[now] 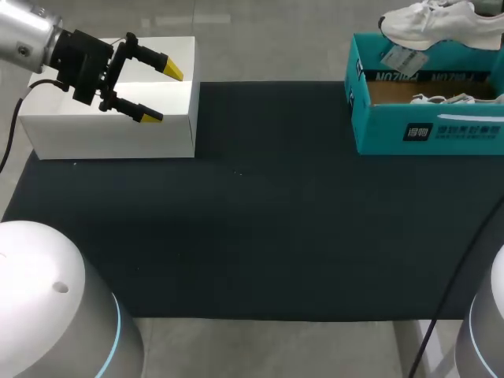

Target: Take the shoe out of the shoebox, open the shoe tongue, remove and reinsert the insole, then place the shoe into the shoebox

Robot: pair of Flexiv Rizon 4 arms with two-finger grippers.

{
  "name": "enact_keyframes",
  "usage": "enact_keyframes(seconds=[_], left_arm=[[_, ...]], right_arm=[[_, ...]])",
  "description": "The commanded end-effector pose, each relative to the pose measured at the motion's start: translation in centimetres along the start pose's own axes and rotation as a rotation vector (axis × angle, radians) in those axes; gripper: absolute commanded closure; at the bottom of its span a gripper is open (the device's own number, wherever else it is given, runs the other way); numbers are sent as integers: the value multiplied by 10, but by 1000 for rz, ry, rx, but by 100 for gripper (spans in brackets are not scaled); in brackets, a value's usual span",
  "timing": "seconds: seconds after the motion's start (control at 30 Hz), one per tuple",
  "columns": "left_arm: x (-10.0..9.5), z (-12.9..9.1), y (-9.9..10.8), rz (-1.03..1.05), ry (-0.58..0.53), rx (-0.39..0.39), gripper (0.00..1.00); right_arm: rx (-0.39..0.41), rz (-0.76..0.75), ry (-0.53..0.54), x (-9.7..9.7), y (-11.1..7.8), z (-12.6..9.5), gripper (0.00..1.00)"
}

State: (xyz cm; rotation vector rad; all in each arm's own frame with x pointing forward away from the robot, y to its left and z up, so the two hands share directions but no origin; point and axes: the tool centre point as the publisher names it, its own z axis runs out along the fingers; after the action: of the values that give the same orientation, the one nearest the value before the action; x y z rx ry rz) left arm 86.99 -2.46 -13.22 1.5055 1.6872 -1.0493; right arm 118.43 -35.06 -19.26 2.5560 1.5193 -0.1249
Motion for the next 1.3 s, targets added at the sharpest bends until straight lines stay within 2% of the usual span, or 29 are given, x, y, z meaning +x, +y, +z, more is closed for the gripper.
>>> enact_keyframes(seconds=[0.03,0.27,0.57,1.3], left_arm=[[0,0,1,1,3,1,0],[0,0,1,1,3,1,0],[0,0,1,1,3,1,0],[0,0,1,1,3,1,0]], right_arm=[[96,-10,-18,5,7,8,100],[103,-53,-28,8,5,31,100],[176,-56,-55,10,1,58,100],[170,-56,-84,11,0,55,100]])
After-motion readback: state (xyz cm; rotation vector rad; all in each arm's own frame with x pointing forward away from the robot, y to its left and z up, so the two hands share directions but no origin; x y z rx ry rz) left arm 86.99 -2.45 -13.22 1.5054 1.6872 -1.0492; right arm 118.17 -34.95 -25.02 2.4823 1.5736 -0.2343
